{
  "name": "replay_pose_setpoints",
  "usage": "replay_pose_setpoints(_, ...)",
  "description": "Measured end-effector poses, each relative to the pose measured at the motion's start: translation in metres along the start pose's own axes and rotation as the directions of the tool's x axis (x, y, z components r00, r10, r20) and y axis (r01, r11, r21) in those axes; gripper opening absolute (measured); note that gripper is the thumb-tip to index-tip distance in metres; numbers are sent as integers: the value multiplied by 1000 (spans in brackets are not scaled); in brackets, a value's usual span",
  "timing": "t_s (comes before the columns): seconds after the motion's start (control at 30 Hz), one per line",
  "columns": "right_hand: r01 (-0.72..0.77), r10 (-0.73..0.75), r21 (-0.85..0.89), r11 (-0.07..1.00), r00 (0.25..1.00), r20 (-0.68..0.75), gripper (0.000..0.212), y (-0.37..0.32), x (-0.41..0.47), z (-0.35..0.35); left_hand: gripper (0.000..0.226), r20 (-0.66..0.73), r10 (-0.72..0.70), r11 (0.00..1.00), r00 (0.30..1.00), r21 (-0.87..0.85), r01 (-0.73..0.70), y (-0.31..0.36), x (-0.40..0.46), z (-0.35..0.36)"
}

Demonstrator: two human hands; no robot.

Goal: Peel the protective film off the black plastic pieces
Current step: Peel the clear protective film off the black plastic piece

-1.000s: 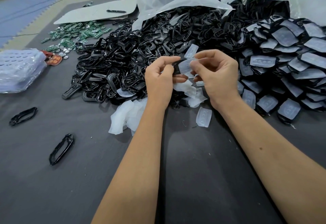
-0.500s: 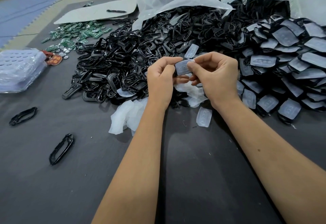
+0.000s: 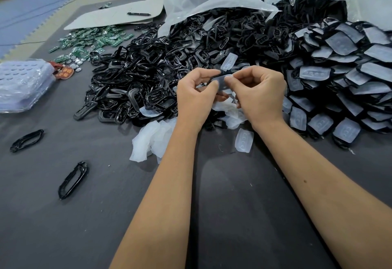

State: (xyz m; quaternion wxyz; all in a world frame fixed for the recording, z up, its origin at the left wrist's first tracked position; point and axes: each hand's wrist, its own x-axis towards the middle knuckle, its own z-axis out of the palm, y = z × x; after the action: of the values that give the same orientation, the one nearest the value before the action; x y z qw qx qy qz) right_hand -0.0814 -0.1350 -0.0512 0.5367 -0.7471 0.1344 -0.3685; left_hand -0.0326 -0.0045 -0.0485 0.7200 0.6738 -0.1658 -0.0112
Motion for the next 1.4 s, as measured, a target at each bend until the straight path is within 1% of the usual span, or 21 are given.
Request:
replay_pose_setpoints(0.17, -16, 16, 7, 1000, 1000, -11, 13, -1, 0, 0, 18, -2, 6, 999, 1000, 46, -6, -2, 1, -1)
replay_pose_setpoints(0.43, -5, 5, -26, 1000, 1000, -7, 15, -3, -1, -1, 15, 0, 0, 999, 1000, 37, 0, -4, 3, 0)
replay_pose_setpoints(0.6, -47, 47, -53, 997, 999, -5, 27, 0, 0, -2, 18, 3, -19, 1000, 1000, 8, 18, -4, 3, -2)
replay_pose_setpoints(0.67, -107, 107, 3, 994, 994, 26, 30, 0, 1, -3, 20, 5, -30, 999, 1000, -16, 30, -4, 3, -2)
replay_pose_setpoints(0.73, -202, 187, 139, 970, 976, 112, 28, -1, 3, -6, 20, 11, -30, 999, 999, -30, 30, -3, 2, -2)
replay_pose_setpoints(0.8, -301, 242, 277, 912, 943, 227, 18, 0, 7, -9, 20, 19, -22, 999, 1000, -42, 23, -2, 2, -2)
replay_pose_setpoints(0.87, -338, 252, 316, 887, 925, 283, 10, 0, 9, -11, 19, 26, -13, 999, 1000, -44, 14, -2, 1, -2)
replay_pose_setpoints(1.0, -312, 235, 289, 905, 933, 272, 9, 3, 8, -10, 20, 37, 3, 999, 999, -40, -1, -1, 1, -3)
replay_pose_setpoints(1.17, -315, 230, 294, 902, 929, 289, 3, 3, 9, -11, 20, 32, 10, 999, 999, -34, -9, -1, 0, -3)
replay_pose_setpoints(1.3, -296, 217, 287, 911, 937, 274, 1, 3, 7, -9, 19, 28, 3, 999, 1000, -38, -2, -1, 0, -3)
replay_pose_setpoints(1.4, -301, 230, 278, 912, 938, 260, 4, 4, 8, -8, 18, 18, -2, 1000, 1000, -32, 2, -2, 0, -2)
